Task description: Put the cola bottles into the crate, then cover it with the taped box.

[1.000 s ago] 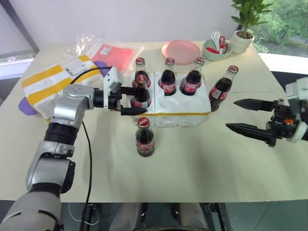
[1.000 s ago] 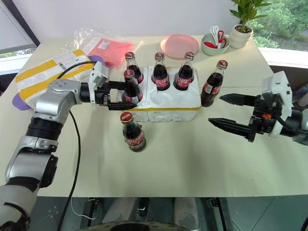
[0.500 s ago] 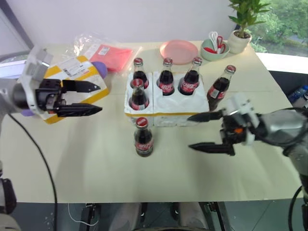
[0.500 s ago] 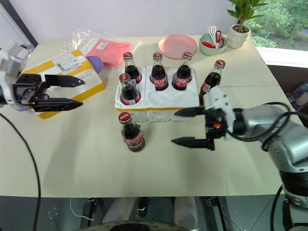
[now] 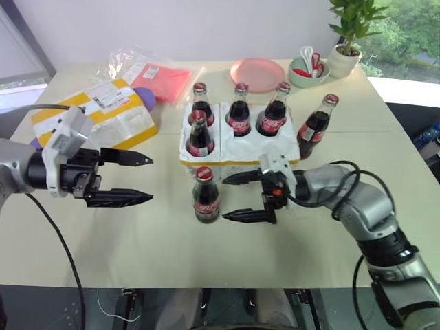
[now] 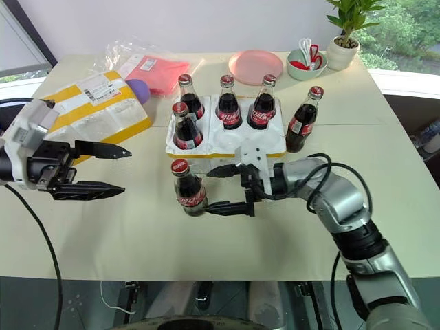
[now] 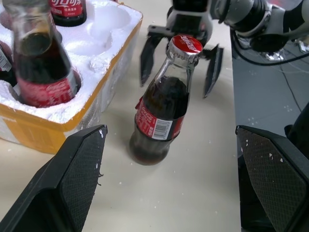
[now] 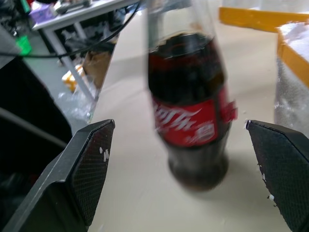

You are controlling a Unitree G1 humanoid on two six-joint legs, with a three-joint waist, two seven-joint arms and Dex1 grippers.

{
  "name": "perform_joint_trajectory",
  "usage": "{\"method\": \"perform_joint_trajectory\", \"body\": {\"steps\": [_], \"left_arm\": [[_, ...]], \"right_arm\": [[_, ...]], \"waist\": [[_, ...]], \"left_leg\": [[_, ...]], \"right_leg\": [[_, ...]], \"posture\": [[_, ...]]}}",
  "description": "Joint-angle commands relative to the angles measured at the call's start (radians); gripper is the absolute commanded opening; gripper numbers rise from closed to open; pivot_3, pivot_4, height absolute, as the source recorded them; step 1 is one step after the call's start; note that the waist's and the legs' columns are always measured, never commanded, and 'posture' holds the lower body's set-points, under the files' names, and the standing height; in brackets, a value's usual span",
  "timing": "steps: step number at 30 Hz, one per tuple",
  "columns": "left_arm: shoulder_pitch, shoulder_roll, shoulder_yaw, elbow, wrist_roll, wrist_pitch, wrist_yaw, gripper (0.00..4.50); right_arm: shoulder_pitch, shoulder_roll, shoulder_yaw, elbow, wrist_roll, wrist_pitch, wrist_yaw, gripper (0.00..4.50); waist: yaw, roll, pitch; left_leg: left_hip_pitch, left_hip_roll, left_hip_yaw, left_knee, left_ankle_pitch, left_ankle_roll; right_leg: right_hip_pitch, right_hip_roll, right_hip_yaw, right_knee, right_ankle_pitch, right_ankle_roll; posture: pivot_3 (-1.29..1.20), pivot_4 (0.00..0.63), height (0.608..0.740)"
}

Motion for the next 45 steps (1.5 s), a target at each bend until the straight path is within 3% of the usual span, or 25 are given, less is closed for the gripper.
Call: {"method": "perform_joint_trajectory", "body": {"steps": [1, 16, 18, 21, 25, 34, 38, 45], "left_arm": [[0.003, 0.014, 0.029, -0.014, -0.021, -0.018, 0.0, 4.44], [-0.039, 0.003, -0.011, 0.022, -0.005, -0.051, 0.018, 4.44], [-0.047, 0.003, -0.016, 0.027, -0.005, -0.056, 0.021, 4.5], [-0.063, 0.004, -0.028, 0.041, 0.001, -0.064, 0.021, 4.5], [-0.081, 0.0, -0.043, 0.06, 0.008, -0.077, 0.022, 4.5], [-0.122, -0.029, -0.085, 0.094, 0.022, -0.105, 0.025, 4.5], [-0.14, -0.048, -0.103, 0.104, 0.03, -0.117, 0.024, 4.5], [-0.149, -0.064, -0.114, 0.103, 0.037, -0.127, 0.026, 4.5]], "right_arm": [[-0.025, 0.048, 0.019, -0.001, -0.005, 0.008, -0.013, 4.5], [-0.09, 0.192, 0.085, 0.11, -0.037, 0.063, -0.018, 4.5], [-0.091, 0.192, 0.087, 0.11, -0.034, 0.073, -0.012, 3.97], [-0.087, 0.182, 0.07, 0.091, -0.012, 0.097, -0.001, 2.83], [-0.083, 0.158, -0.008, 0.026, 0.062, 0.15, -0.001, 2.68], [-0.241, 0.063, -0.369, -0.052, 0.381, 0.355, -0.13, 2.68], [-0.334, 0.026, -0.384, 0.025, 0.296, 0.292, -0.176, 2.68], [-0.39, 0.048, -0.254, 0.232, 0.039, 0.089, -0.231, 2.68]], "waist": [[0.0, 0.0, 0.0], [-0.007, 0.0, 0.0], [-0.006, 0.0, 0.0], [-0.008, 0.0, 0.0], [-0.008, 0.0, 0.0], [-0.005, 0.0, 0.0], [-0.008, 0.0, 0.0], [-0.023, 0.0, 0.0]], "left_leg": [[0.0, 0.0, 0.0, 0.0, 0.0, 0.0], [0.0, 0.001, 0.0, -0.001, 0.001, -0.001], [0.0, 0.001, 0.0, -0.001, 0.001, -0.001], [0.0, 0.001, 0.0, -0.001, 0.001, -0.001], [0.0, 0.001, 0.0, -0.002, 0.001, -0.001], [-0.001, 0.001, 0.0, -0.002, 0.001, -0.001], [-0.001, 0.001, 0.001, -0.003, 0.001, -0.001], [-0.001, 0.001, 0.002, -0.003, 0.001, -0.002]], "right_leg": [[0.0, 0.0, 0.0, 0.0, 0.0, 0.0], [-0.003, 0.001, 0.0, 0.002, 0.0, -0.001], [-0.006, 0.001, 0.0, 0.002, 0.0, -0.001], [-0.006, 0.001, 0.001, 0.002, 0.0, 0.0], [-0.006, 0.002, 0.001, 0.002, 0.0, -0.001], [-0.004, 0.002, 0.001, 0.002, 0.0, -0.001], [-0.004, 0.002, 0.001, 0.002, 0.0, -0.001], [-0.005, 0.001, 0.002, 0.002, 0.0, -0.001]], "posture": [[0.0, 0.15, 0.74], [0.0, 0.15, 0.74], [0.0, 0.15, 0.74], [0.0, 0.15, 0.74], [0.0, 0.15, 0.74], [0.0, 0.15, 0.74], [0.0, 0.15, 0.74], [0.0, 0.15, 0.74]]}}
